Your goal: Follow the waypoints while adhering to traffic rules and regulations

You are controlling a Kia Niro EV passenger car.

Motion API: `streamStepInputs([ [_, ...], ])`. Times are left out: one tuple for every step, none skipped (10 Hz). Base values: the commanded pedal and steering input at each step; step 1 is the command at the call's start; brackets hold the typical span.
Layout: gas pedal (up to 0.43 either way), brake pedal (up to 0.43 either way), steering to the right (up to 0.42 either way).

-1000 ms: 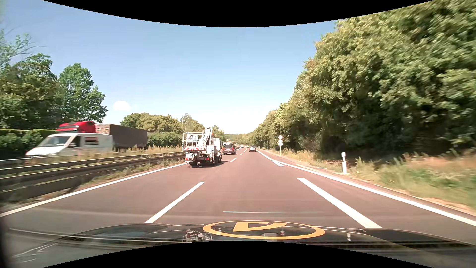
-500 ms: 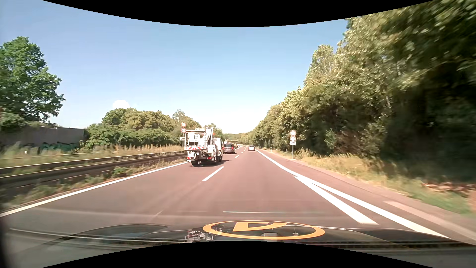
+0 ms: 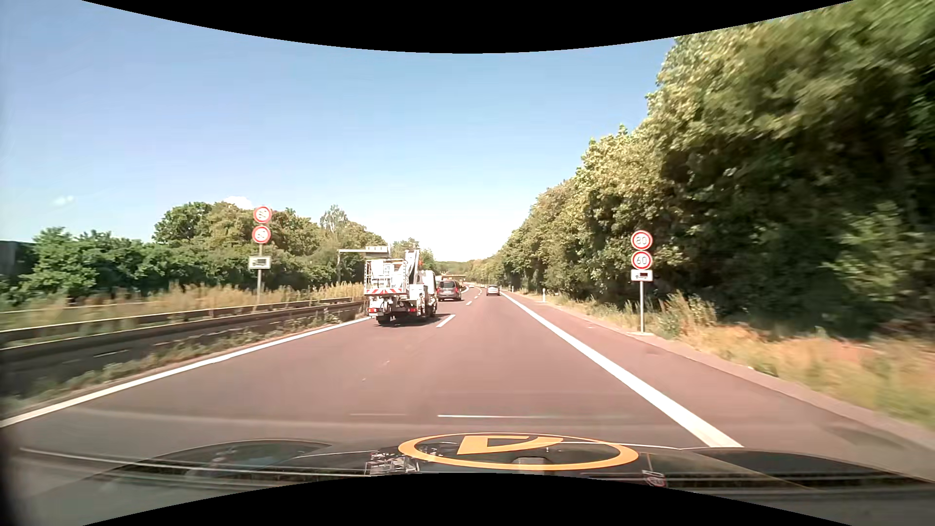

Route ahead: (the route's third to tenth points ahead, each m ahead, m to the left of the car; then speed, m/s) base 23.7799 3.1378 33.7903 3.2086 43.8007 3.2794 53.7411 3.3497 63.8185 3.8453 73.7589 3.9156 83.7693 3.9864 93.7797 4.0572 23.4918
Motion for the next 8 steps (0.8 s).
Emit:
streamStepInputs([
  [0.209,0.0,0.0],
  [0.228,0.0,0.0],
  [0.228,0.0,0.0],
  [0.228,0.0,0.0],
  [0.228,0.0,-0.001],
  [0.228,0.0,-0.001],
  [0.228,0.0,-0.001],
  [0.228,0.0,-0.001],
])
